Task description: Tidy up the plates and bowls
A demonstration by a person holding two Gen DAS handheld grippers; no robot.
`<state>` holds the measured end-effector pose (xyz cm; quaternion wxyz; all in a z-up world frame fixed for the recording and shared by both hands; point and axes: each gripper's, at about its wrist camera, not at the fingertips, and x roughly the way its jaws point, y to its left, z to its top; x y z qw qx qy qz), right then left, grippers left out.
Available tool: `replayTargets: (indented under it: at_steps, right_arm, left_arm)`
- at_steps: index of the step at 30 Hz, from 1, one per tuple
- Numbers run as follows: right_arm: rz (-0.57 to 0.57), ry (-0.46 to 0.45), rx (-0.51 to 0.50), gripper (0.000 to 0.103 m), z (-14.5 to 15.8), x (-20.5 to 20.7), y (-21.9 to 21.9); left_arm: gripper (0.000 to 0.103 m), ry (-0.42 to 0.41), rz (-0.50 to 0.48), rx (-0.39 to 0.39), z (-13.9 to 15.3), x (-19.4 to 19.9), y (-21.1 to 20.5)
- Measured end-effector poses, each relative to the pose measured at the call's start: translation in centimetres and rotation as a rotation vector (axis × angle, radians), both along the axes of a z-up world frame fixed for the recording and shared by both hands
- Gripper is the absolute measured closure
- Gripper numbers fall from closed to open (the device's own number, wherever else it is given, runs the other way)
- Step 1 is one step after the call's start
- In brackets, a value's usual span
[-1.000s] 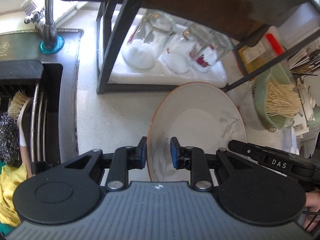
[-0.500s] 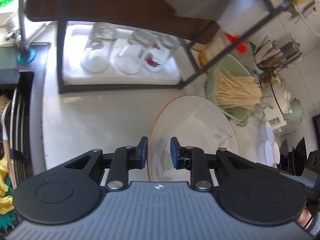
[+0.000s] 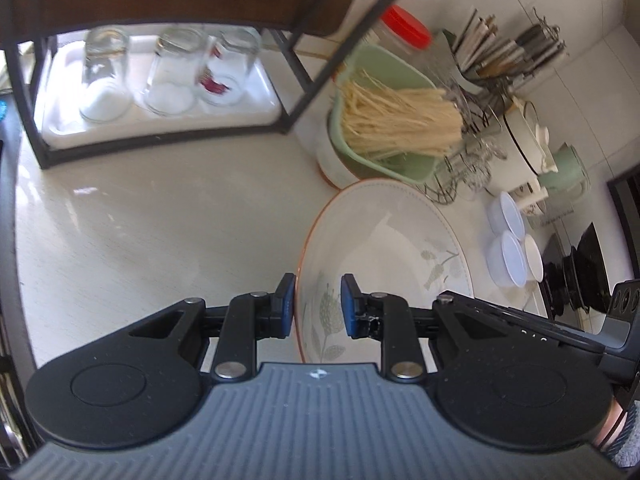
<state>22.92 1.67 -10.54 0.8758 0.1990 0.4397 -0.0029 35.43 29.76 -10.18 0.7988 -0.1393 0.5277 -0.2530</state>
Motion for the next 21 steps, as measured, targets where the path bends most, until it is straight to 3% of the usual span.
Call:
replayTargets:
  at_steps: [7, 21]
  right_arm:
    - [-0.007, 0.044, 0.01, 0.084, -1.2, -1.7, -2.1]
    - [0.079, 0.098, 0.047, 0.083, -5.0, -3.2, -6.3]
  left_arm:
    - [0.076, 0.01, -0.01, 0.029, -1.1, -1.4, -2.7]
    - [0.076, 0.07, 0.08, 0.135, -3.7, -4.7, -7.6]
